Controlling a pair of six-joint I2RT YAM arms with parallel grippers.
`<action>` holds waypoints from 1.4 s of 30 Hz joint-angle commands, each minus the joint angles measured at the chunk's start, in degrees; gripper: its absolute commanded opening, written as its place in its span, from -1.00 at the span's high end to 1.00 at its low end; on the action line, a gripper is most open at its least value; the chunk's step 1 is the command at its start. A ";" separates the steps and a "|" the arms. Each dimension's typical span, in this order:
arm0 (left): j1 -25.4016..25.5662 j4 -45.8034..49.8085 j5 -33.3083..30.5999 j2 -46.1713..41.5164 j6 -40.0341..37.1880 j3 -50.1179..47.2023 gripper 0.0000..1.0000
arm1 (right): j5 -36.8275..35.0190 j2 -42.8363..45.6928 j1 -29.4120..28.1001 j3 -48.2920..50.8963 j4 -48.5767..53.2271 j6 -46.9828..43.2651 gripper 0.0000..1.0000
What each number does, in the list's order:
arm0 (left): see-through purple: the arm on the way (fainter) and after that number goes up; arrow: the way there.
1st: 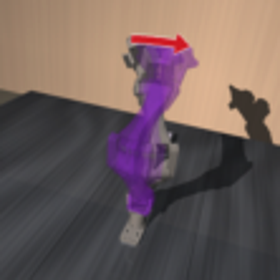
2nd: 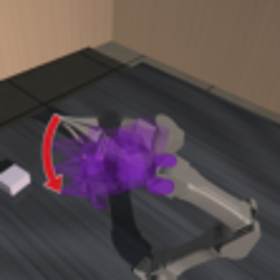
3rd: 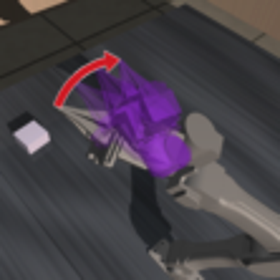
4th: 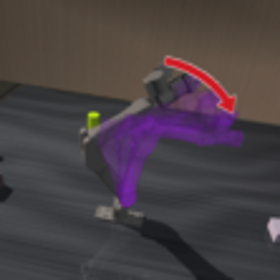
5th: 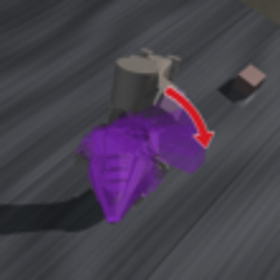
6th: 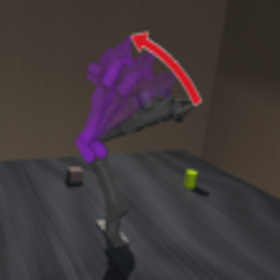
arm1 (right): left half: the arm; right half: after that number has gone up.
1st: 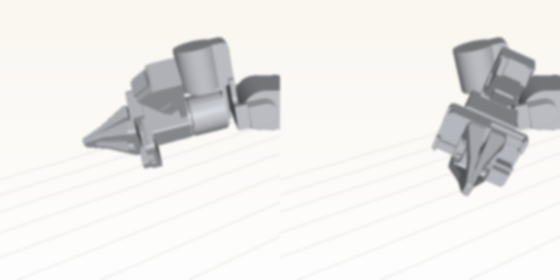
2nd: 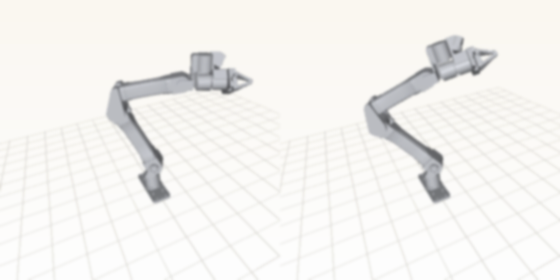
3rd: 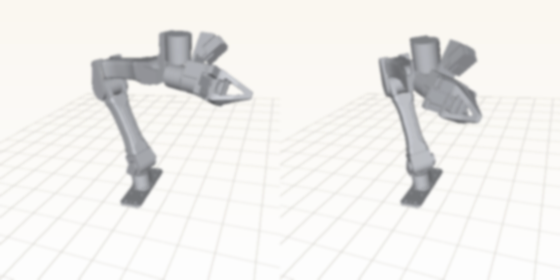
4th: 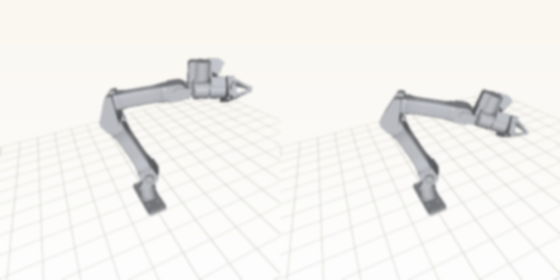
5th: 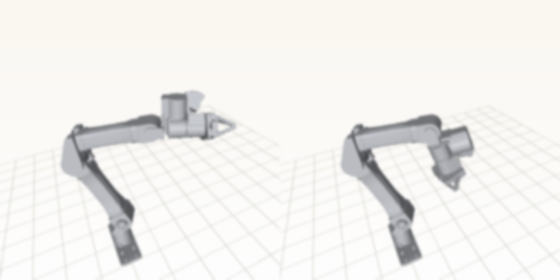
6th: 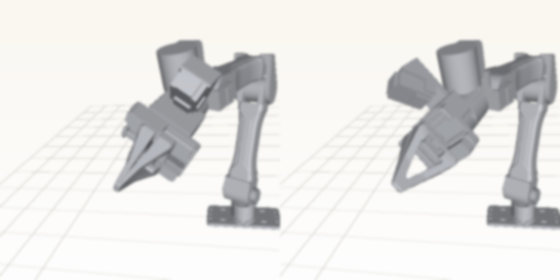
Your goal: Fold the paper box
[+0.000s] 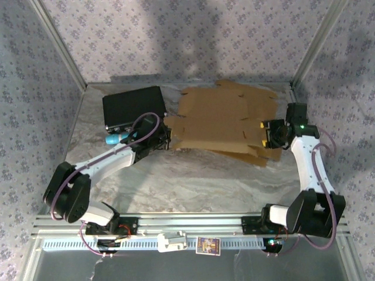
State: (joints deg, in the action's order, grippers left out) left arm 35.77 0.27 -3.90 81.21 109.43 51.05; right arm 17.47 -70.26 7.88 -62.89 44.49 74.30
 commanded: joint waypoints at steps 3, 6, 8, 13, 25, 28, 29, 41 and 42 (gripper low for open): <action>0.65 -0.39 -4.49 -1.89 6.63 1.86 1.00 | -5.84 9.11 -6.09 -0.40 13.51 8.34 -0.32; 1.21 -2.05 -4.46 -1.43 7.85 1.64 1.00 | -6.62 13.79 -15.38 4.09 9.51 16.75 -0.36; 1.55 -2.20 -4.38 -1.25 7.86 2.01 1.00 | -9.01 16.56 -24.18 9.23 1.67 24.85 -0.36; 1.97 -2.33 -4.14 -1.67 7.91 1.61 1.00 | -16.14 12.51 -40.96 13.06 -12.44 35.28 -0.41; 2.11 -2.55 -2.91 -3.94 7.29 -0.03 1.00 | -21.01 4.15 -44.58 15.41 -25.11 36.38 0.03; 2.09 -2.63 -2.36 -4.02 7.21 -0.13 1.00 | -20.00 3.05 -44.48 15.10 -24.88 36.09 0.08; 2.06 -2.77 -2.43 -4.15 7.12 -0.16 1.00 | -20.10 3.15 -44.74 14.92 -24.29 36.01 0.07; 2.20 -2.38 -1.99 -4.40 6.55 0.19 1.00 | -23.47 0.35 -44.10 16.81 -32.36 33.97 0.28; 2.19 -2.38 -2.05 -4.45 6.57 0.11 1.00 | -23.19 0.00 -44.00 16.52 -32.49 33.82 0.33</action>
State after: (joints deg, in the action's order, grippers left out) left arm 37.52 -0.75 -6.44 78.83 114.74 51.20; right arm -3.75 -69.41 -36.56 -45.58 14.02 108.66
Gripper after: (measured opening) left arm 0.046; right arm 0.349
